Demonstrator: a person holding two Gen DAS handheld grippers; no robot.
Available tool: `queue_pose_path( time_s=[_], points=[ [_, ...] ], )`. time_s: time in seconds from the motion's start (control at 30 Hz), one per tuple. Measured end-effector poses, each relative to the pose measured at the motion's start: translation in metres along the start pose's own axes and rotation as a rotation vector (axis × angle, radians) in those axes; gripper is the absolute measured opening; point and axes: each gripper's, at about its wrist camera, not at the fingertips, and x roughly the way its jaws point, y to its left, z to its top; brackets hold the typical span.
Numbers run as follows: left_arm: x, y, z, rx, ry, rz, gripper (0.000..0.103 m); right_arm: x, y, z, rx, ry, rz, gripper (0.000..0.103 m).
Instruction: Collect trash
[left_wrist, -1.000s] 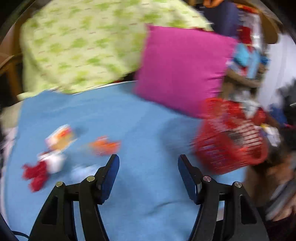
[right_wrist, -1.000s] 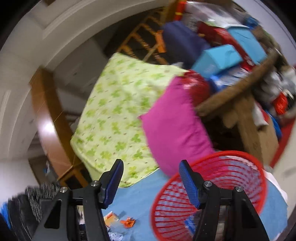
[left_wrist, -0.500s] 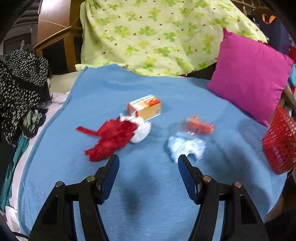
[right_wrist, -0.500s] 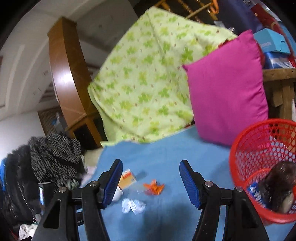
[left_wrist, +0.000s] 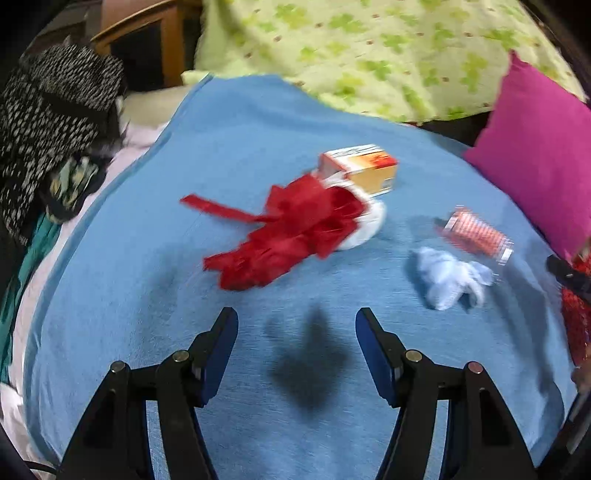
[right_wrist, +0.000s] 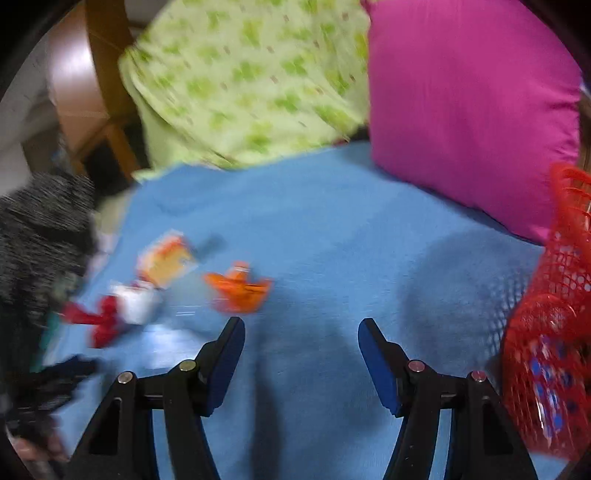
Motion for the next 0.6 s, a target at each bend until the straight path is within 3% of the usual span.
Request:
queue_pose_path(
  time_s=[0.07,0.13,0.23,0.43,0.6],
  points=[
    [0.008,0.003,0.0,-0.009,0.026,0.022,0.067,0.031,-0.004,-0.001,-0.054,0.034,-0.098,0.067],
    [0.012,0.003,-0.001,-0.013,0.044,0.022,0.067,0.052,-0.01,-0.003,-0.064,0.087,-0.129,0.068],
    [0.018,0.002,-0.003,-0.001,0.07,0.036,0.067,0.06,-0.02,-0.007,-0.037,0.104,-0.127,0.086],
    [0.022,0.001,-0.003,-0.004,0.098,0.047,0.069,0.065,-0.021,-0.014,-0.042,0.107,-0.141,0.103],
    [0.024,-0.002,-0.005,0.015,0.102,0.047,0.076,0.064,-0.019,-0.016,-0.053,0.108,-0.15,0.103]
  ],
)
